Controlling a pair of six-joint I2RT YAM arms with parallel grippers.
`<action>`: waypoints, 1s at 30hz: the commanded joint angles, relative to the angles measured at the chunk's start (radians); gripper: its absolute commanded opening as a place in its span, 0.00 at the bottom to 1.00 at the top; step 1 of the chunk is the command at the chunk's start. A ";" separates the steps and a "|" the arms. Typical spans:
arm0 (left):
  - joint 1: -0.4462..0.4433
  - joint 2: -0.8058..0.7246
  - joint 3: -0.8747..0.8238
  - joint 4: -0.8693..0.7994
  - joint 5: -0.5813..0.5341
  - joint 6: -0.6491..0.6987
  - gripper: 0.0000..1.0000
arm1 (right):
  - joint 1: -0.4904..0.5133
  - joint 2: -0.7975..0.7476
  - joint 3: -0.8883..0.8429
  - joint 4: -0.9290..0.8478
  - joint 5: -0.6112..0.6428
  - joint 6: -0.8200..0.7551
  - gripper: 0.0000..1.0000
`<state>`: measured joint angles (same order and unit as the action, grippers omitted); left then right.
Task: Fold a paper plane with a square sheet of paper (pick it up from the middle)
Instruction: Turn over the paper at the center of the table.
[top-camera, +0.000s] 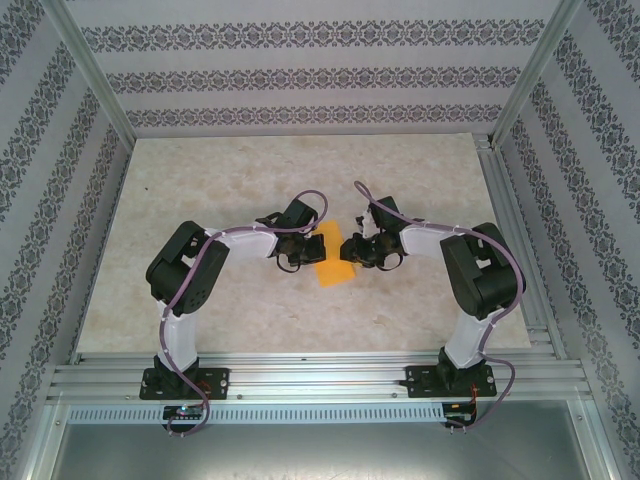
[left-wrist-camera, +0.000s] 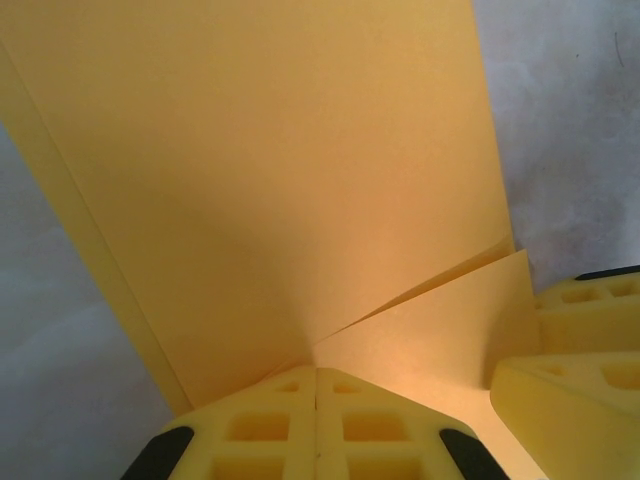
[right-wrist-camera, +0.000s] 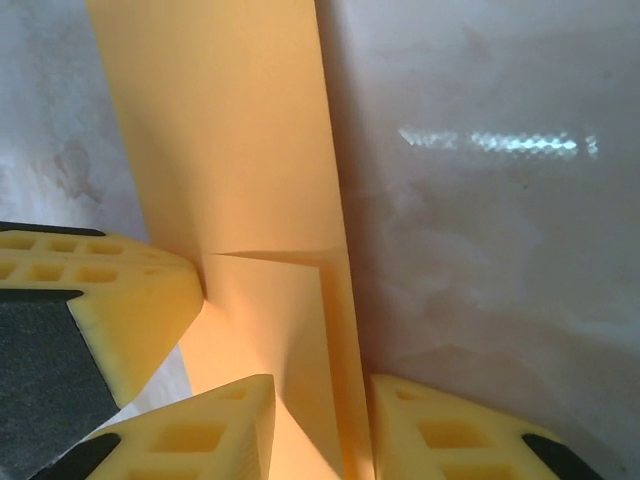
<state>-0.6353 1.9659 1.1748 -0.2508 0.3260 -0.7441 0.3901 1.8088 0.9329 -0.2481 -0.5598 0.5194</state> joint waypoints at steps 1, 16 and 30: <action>0.008 0.019 0.011 -0.073 -0.034 0.027 0.08 | -0.010 -0.002 0.004 0.052 -0.036 0.021 0.28; 0.018 -0.039 0.030 -0.035 0.010 0.000 0.10 | -0.039 -0.084 -0.042 0.070 -0.094 0.040 0.03; 0.064 -0.337 -0.009 -0.094 -0.149 -0.020 0.24 | 0.007 -0.302 0.180 -0.419 0.410 -0.226 0.00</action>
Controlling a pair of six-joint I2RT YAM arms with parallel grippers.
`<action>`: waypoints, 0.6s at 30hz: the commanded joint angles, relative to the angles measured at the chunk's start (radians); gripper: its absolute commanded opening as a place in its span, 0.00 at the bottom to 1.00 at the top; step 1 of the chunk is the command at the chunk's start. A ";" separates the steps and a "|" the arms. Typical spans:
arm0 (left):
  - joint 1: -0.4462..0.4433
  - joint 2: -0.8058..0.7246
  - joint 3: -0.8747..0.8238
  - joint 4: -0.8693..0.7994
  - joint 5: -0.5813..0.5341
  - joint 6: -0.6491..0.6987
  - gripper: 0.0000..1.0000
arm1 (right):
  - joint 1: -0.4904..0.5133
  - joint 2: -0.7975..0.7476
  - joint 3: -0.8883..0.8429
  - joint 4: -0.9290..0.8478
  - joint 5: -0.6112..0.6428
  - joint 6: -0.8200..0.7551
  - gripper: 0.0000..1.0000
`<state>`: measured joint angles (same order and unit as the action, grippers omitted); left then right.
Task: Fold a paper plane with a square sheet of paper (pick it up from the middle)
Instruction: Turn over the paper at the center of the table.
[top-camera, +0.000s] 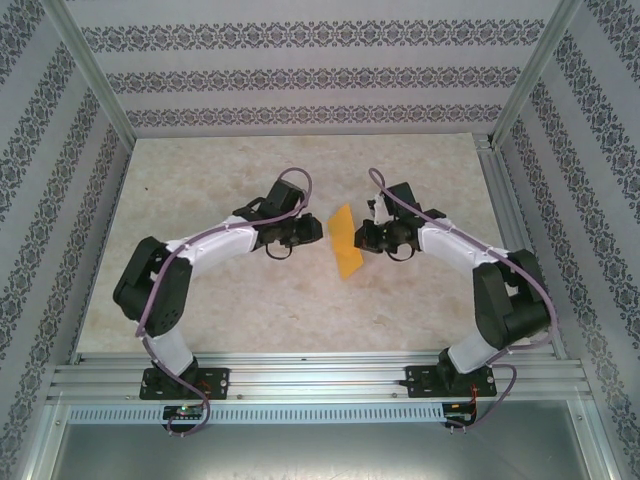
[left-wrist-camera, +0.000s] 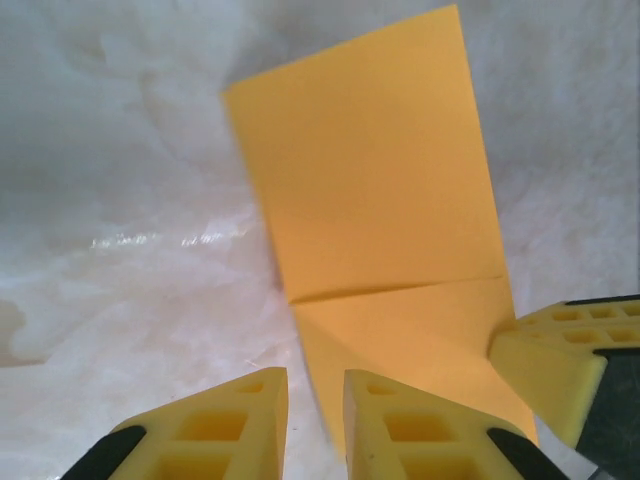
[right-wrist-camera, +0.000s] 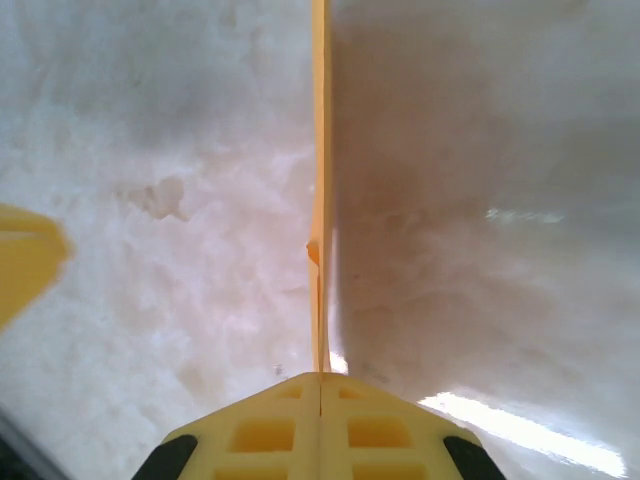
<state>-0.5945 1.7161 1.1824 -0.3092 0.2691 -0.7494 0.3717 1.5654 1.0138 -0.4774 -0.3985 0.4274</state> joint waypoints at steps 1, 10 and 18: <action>0.033 -0.119 -0.039 -0.036 -0.113 -0.028 0.25 | 0.043 -0.069 0.134 -0.240 0.330 -0.163 0.00; 0.174 -0.298 -0.225 -0.038 -0.163 -0.148 0.27 | 0.274 0.007 0.290 -0.474 0.922 -0.306 0.00; 0.261 -0.401 -0.338 -0.019 -0.150 -0.167 0.29 | 0.463 0.227 0.329 -0.517 0.957 -0.196 0.00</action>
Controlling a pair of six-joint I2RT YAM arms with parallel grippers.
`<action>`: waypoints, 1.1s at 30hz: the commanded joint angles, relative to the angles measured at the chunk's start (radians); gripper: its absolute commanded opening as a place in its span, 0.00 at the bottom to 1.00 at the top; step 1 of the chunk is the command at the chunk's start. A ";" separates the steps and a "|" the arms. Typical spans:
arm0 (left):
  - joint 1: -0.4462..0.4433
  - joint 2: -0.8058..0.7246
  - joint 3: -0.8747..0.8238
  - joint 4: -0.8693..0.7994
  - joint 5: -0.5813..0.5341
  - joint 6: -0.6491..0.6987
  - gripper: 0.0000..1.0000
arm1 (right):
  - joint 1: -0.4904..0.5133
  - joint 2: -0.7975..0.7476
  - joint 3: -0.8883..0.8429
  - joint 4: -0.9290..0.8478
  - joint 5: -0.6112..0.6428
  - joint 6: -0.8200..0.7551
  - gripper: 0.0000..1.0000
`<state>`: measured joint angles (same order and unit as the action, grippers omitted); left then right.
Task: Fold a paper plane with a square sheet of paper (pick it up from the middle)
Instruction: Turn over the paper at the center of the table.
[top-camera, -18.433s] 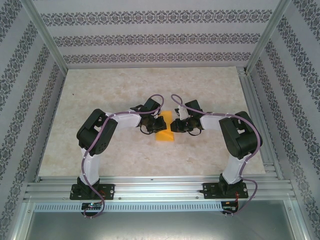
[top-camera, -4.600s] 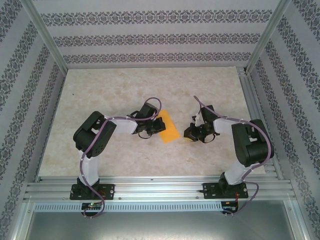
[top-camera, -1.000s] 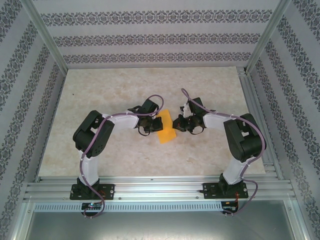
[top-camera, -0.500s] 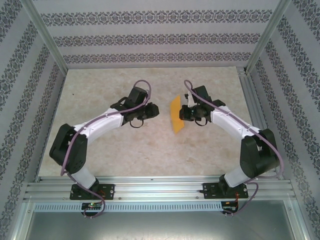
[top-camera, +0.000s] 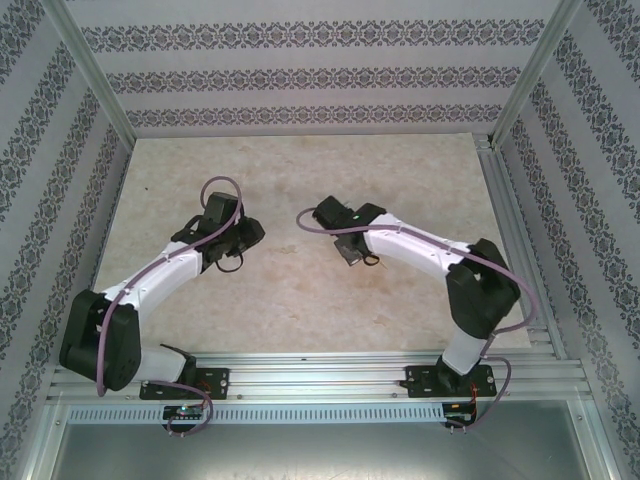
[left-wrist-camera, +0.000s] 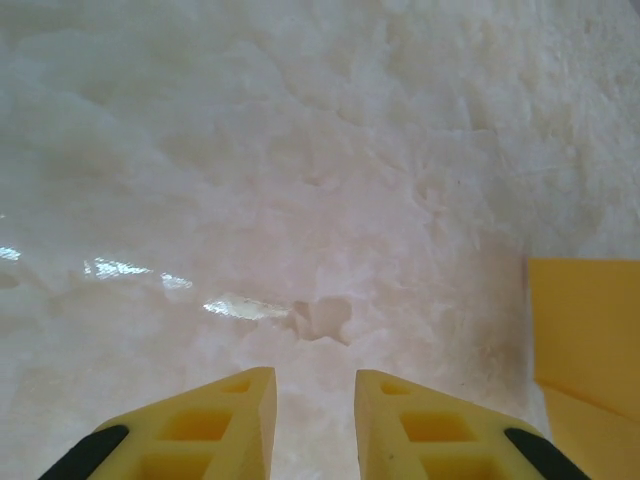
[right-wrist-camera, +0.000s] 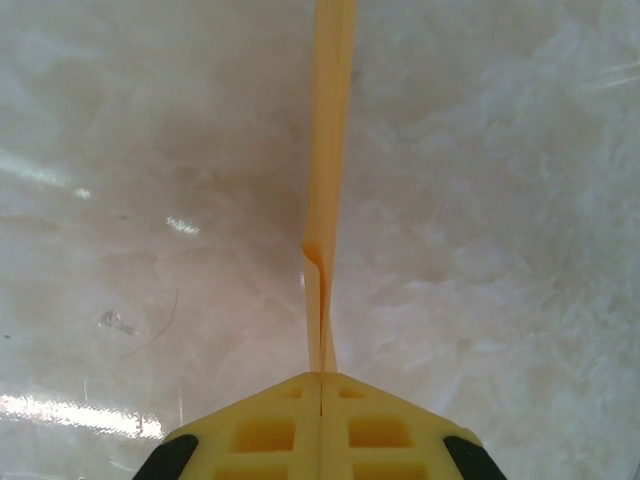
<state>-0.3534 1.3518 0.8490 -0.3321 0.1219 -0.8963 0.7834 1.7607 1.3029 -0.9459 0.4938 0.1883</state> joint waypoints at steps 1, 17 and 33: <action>0.026 -0.036 -0.004 -0.001 0.001 -0.017 0.29 | 0.072 0.055 0.051 -0.048 0.046 0.064 0.00; 0.034 0.026 0.005 0.086 0.162 0.007 0.34 | 0.092 -0.073 -0.022 0.198 -0.374 0.244 0.33; -0.327 0.554 0.424 -0.019 0.300 0.107 0.17 | -0.435 -0.301 -0.607 0.689 -0.929 0.402 0.36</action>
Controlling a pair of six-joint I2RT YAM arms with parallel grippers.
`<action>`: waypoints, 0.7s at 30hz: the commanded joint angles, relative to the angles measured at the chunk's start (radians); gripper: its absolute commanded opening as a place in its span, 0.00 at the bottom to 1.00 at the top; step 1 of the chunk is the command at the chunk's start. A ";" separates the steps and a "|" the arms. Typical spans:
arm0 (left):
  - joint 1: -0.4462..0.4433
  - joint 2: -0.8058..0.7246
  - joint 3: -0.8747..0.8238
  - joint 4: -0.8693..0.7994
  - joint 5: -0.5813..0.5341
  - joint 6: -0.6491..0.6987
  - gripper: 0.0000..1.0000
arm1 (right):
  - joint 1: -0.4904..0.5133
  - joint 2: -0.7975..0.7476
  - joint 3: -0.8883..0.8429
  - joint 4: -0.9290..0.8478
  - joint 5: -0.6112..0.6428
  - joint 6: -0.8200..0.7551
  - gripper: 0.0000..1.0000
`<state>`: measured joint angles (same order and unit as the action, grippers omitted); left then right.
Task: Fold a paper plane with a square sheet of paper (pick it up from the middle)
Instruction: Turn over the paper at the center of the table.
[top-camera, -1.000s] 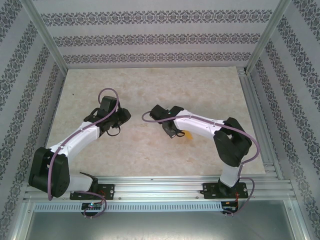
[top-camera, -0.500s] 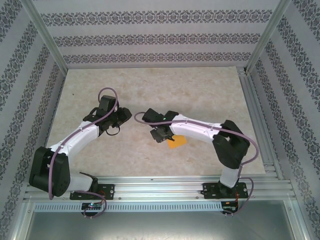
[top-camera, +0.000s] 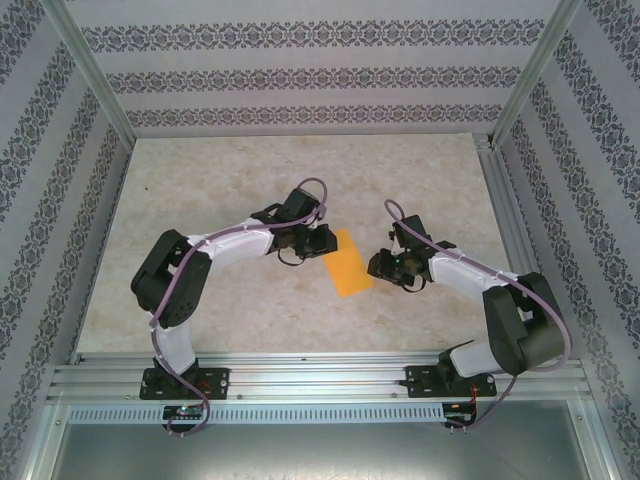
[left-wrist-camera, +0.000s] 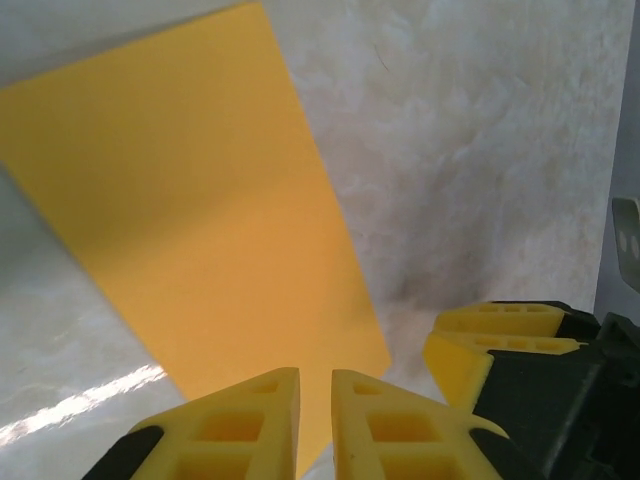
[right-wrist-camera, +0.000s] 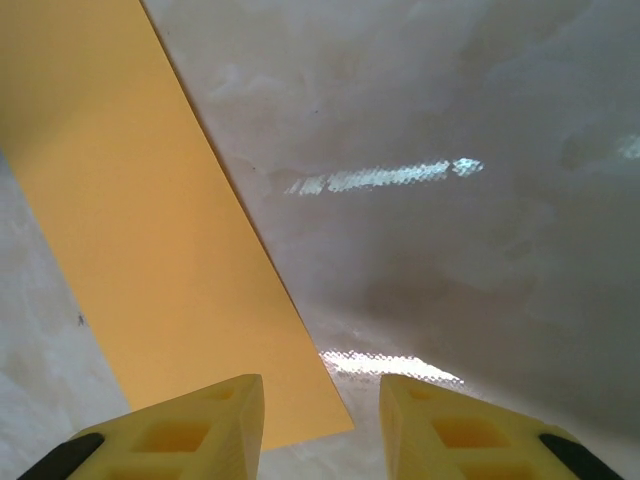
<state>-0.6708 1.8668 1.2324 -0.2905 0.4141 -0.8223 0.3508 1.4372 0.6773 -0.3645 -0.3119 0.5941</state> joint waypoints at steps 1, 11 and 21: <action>-0.013 0.058 0.050 -0.075 -0.008 0.037 0.15 | -0.003 0.042 0.025 0.110 -0.125 -0.014 0.36; -0.018 0.120 0.027 -0.062 -0.012 0.034 0.11 | -0.004 0.159 0.123 0.036 -0.069 -0.105 0.36; -0.019 0.191 0.049 -0.081 -0.006 0.049 0.09 | -0.001 0.215 0.129 0.022 -0.099 -0.143 0.37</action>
<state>-0.6823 2.0220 1.2694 -0.3481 0.4030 -0.8005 0.3511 1.6409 0.7975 -0.3294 -0.3920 0.4831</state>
